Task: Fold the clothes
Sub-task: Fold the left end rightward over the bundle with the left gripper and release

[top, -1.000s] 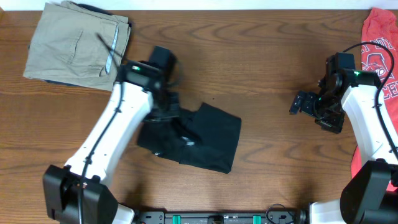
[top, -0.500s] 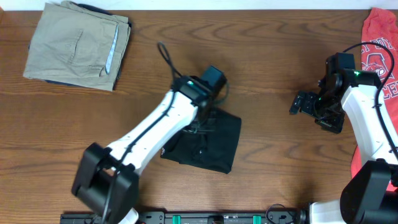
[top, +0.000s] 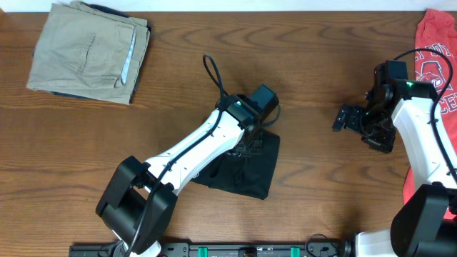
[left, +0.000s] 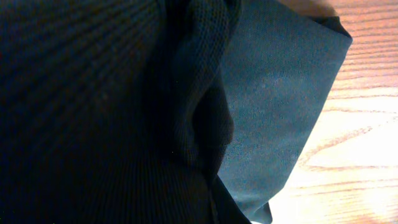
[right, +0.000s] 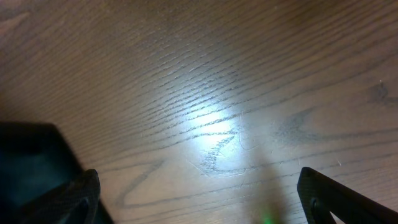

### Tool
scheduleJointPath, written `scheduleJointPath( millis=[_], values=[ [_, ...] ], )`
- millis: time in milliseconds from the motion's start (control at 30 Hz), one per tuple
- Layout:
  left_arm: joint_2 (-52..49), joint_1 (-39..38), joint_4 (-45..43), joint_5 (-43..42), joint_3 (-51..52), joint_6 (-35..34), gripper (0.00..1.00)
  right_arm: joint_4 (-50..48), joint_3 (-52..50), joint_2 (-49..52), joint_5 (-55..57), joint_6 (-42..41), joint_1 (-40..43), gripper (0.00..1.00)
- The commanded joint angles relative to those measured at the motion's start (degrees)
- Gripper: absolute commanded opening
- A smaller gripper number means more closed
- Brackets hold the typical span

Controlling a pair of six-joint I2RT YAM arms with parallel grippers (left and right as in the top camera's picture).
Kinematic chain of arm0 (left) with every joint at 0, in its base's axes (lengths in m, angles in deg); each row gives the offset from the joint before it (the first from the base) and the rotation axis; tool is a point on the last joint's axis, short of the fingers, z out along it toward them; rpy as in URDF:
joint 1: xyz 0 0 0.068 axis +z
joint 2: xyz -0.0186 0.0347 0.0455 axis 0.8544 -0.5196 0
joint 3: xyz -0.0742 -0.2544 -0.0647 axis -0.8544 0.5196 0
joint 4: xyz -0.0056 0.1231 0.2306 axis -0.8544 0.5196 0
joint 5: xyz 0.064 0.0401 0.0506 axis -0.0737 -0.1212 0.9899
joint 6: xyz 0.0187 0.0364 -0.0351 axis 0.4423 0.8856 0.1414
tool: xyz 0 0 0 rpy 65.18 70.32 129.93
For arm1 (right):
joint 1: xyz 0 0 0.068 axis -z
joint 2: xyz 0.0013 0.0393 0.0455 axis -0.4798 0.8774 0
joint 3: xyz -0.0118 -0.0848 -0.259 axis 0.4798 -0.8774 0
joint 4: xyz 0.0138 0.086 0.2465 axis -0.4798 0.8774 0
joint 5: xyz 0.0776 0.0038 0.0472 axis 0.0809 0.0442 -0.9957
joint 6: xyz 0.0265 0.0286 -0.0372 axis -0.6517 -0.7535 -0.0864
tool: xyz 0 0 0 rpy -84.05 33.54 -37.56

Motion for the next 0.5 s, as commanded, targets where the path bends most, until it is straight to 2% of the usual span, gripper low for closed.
scheduleJointPath(
  millis=[0,67,100,333,467],
  values=[
    [-0.1,-0.1,-0.1,-0.4,0.4,-0.7,0.15,0.0,0.6,-0.3,-0.2,0.5,-0.3,0.99],
    [-0.1,-0.1,-0.1,-0.4,0.4,-0.7,0.32,0.0,0.6,-0.3,-0.2,0.5,-0.3,0.99],
    [-0.1,-0.2,0.0,-0.4,0.4,-0.7,0.33,0.0,0.6,-0.3,-0.2,0.5,-0.3,0.99],
    [-0.1,-1.4,0.0,-4.8,0.4,-0.6,0.33,0.0,0.6,-0.3,-0.2,0.5,-0.3,0.99],
    [-0.1,-2.5,0.0,-9.5,0.4,2.0,0.32,0.0,0.6,-0.3,-0.2,0.5,-0.3,0.99]
  ],
)
